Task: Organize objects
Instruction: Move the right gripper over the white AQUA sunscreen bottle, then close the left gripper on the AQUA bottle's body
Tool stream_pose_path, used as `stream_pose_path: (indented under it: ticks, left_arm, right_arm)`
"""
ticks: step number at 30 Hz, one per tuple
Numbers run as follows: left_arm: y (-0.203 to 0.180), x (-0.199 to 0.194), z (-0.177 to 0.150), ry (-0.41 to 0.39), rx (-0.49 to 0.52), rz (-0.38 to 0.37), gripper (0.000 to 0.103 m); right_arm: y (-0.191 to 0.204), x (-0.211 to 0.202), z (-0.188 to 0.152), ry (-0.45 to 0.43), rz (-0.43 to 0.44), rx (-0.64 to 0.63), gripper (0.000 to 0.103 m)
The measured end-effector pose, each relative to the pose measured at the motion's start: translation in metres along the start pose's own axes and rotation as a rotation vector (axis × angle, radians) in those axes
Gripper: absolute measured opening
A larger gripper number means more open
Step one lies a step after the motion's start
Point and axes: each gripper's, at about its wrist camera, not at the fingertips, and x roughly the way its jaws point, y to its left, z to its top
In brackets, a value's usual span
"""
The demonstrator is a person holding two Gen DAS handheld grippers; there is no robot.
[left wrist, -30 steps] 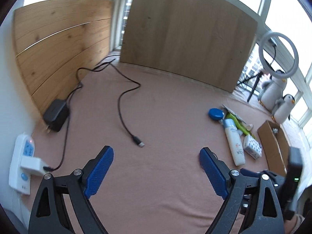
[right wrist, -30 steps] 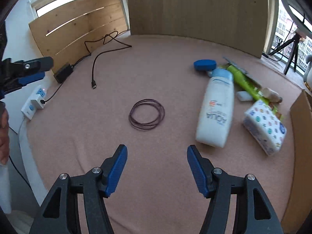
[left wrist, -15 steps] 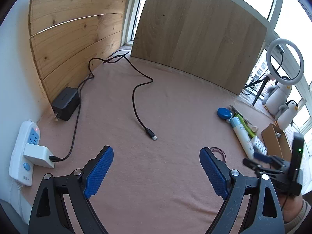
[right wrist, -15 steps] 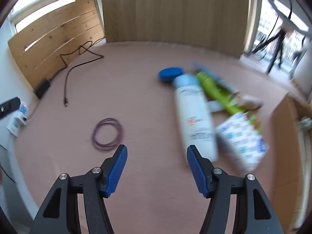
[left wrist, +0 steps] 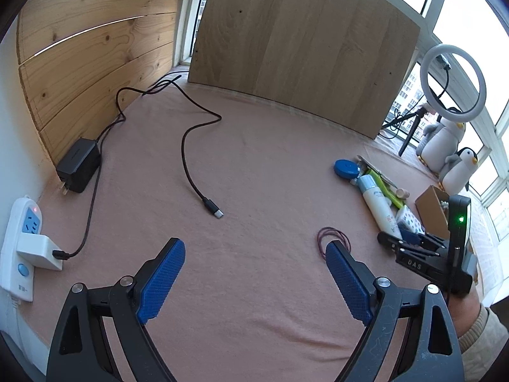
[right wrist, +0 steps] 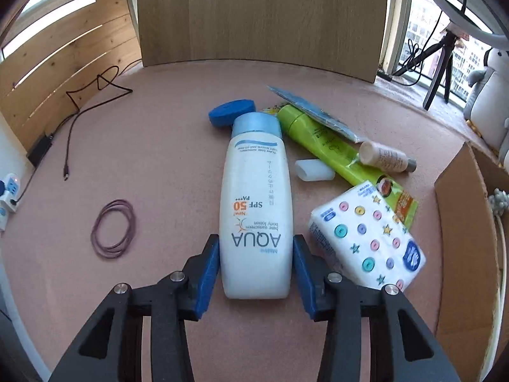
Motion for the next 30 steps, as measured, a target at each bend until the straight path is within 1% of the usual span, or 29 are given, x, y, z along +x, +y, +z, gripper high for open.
stream_pose_path:
  ticks: [3, 6, 9, 13, 17, 19, 21, 23, 25, 27, 29, 30]
  left_arm:
    - [-0.007, 0.005, -0.001, 0.01, -0.004, -0.024, 0.092]
    - [-0.027, 0.016, -0.003, 0.043, 0.017, -0.066, 0.092]
    - [-0.054, 0.029, -0.009, 0.082, 0.06, -0.118, 0.092]
    - [-0.103, 0.049, -0.024, 0.166, 0.143, -0.187, 0.092]
    - [-0.148, 0.067, -0.046, 0.248, 0.215, -0.234, 0.092]
    - [-0.166, 0.074, -0.054, 0.276, 0.242, -0.233, 0.092]
    - [-0.18, 0.083, -0.062, 0.311, 0.259, -0.232, 0.092]
    - [-0.184, 0.091, -0.064, 0.34, 0.247, -0.235, 0.091]
    - [-0.19, 0.094, -0.063, 0.332, 0.238, -0.226, 0.091]
    - [-0.195, 0.097, -0.059, 0.335, 0.228, -0.237, 0.091]
    - [-0.198, 0.099, -0.057, 0.336, 0.229, -0.235, 0.087]
    - [-0.2, 0.1, -0.056, 0.333, 0.237, -0.229, 0.08]
  right_arm:
    - [0.011, -0.012, -0.017, 0.017, 0.019, -0.029, 0.041]
    - [0.031, -0.031, -0.049, 0.023, 0.017, -0.079, 0.041]
    - [0.042, -0.053, -0.085, 0.029, 0.003, -0.081, 0.041]
    - [0.048, -0.078, -0.125, 0.021, -0.029, -0.061, 0.041]
    - [0.049, -0.088, -0.141, 0.007, -0.027, -0.066, 0.043]
    - [0.045, -0.093, -0.149, -0.001, -0.038, -0.059, 0.051]
    - [0.037, -0.096, -0.155, -0.01, -0.03, -0.038, 0.051]
    - [0.034, -0.101, -0.16, -0.026, -0.019, -0.03, 0.051]
    - [0.035, -0.101, -0.161, -0.036, -0.021, -0.037, 0.051]
    - [0.036, -0.101, -0.161, -0.043, -0.024, -0.042, 0.051]
    - [0.038, -0.1, -0.16, -0.05, -0.024, -0.047, 0.048]
    - [0.039, -0.1, -0.159, -0.053, -0.027, -0.051, 0.045]
